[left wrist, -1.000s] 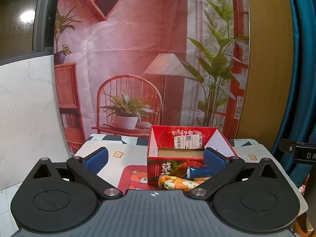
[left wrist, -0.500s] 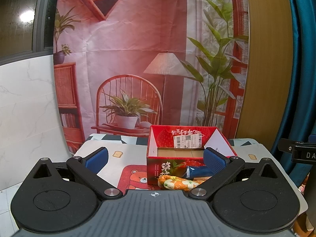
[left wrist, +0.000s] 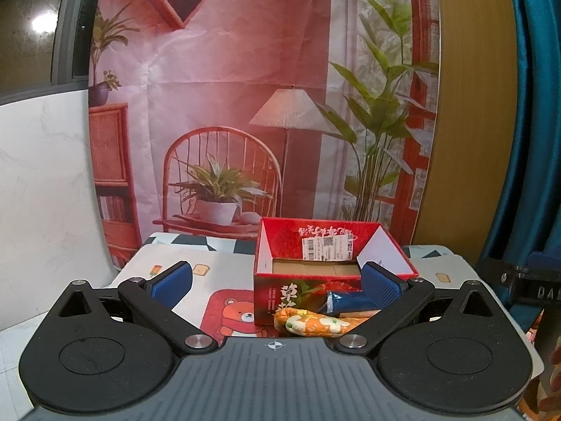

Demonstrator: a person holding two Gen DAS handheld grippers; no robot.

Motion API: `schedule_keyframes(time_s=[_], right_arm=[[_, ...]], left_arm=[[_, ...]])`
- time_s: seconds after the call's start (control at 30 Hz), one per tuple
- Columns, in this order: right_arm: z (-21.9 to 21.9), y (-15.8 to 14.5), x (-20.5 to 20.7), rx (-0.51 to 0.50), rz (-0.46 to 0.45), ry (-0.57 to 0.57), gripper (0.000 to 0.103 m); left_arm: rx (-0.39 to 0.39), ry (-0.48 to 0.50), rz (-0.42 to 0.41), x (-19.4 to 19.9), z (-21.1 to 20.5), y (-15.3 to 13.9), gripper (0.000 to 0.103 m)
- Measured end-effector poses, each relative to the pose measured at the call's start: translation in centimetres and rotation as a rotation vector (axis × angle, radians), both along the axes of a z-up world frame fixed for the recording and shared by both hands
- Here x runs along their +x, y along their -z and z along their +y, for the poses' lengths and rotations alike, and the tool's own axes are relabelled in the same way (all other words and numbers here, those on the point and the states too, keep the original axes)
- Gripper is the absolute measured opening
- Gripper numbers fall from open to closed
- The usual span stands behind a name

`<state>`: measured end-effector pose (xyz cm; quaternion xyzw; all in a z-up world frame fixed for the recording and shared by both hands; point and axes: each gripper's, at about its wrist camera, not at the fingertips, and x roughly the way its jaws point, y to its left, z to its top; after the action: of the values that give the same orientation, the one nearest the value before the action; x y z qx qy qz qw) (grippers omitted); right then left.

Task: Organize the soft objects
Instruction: 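Move the left tool down to the green tasselled pouch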

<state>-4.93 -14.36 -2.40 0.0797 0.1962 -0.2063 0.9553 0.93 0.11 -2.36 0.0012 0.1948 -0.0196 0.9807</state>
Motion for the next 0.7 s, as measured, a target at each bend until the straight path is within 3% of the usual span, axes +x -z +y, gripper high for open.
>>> schedule_keyframes(time_s=[0.2, 0.5, 0.7], right_arm=[[-0.4, 4.9, 1.0, 0.056, 0.016, -0.049, 0.103], [-1.4, 13.1, 2.3, 0.124, 0.145, -0.025, 0.103], [-1.9, 15.6, 2.3, 0.141, 0.166, -0.027, 0.102]], left_arm=[[0.007, 0.002, 0.059, 2.2, 0.8, 3.7, 0.103], [-0.004, 0.024, 0.183, 5.5, 2.4, 10.9, 0.103], [-0.053, 0.085, 0.230, 6.4, 2.3, 13.6, 0.102]])
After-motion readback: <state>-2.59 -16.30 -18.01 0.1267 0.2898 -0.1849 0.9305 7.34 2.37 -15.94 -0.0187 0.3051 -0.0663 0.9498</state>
